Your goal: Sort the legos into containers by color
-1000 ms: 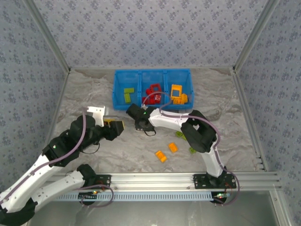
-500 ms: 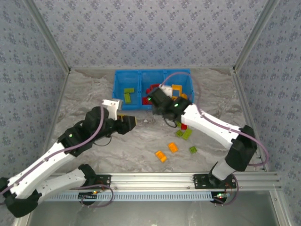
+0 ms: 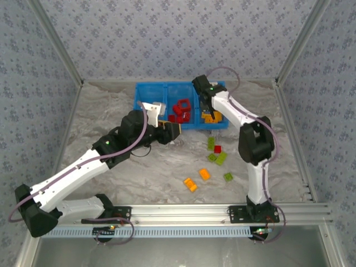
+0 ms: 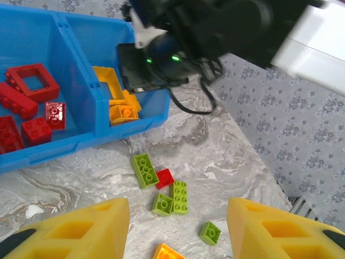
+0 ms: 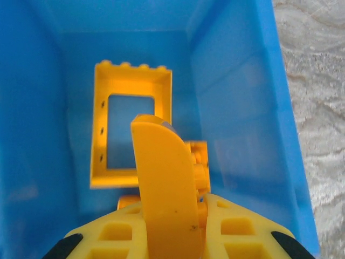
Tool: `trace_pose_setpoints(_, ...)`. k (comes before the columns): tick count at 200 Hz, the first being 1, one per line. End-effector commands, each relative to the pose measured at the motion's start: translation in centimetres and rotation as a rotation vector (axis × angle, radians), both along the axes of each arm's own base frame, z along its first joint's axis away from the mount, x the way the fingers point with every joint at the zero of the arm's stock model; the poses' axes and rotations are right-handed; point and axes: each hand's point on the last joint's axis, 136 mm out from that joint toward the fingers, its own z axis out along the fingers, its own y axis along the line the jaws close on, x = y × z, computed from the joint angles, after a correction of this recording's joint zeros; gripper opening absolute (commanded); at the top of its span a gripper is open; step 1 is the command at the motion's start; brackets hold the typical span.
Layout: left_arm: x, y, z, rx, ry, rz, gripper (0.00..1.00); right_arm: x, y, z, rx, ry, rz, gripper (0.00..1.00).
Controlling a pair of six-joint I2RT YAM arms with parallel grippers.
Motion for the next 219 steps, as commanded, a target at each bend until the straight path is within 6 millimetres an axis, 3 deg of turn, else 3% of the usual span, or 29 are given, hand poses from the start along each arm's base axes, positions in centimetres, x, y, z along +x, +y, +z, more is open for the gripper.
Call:
trace_pose_setpoints(1, -0.3, -0.4, 2.1, -0.044, -0.051, -0.025, 0.51, 0.9, -2.6, -0.5, -0.121, 0.058, -0.044, 0.21)
trace_pose_setpoints(64, -0.7, 0.0, 1.6, -0.025, -0.038, -0.031, 0.51, 3.9, -3.9, -3.2, -0.17, 0.092, -0.077, 0.24)
trace_pose_setpoints(114, -0.7, 0.0, 1.3, -0.023, -0.03, -0.031, 0.51, 4.4, -4.2, -4.6, -0.187, 0.116, -0.084, 0.32)
trace_pose_setpoints(137, -0.7, 0.0, 1.2, -0.022, -0.028, -0.029, 0.51, 4.6, -4.0, -4.4, -0.184, 0.108, -0.078, 0.42)
trace_pose_setpoints(172, -0.7, 0.0, 0.8, -0.011, -0.02, -0.028, 0.51, 4.5, -2.6, -0.2, -0.156, 0.023, -0.054, 0.48)
trace_pose_setpoints(219, -0.3, 0.0, -0.4, -0.002, 0.015, -0.001, 0.5, 3.1, -0.8, 9.2, -0.05, -0.156, -0.047, 0.48)
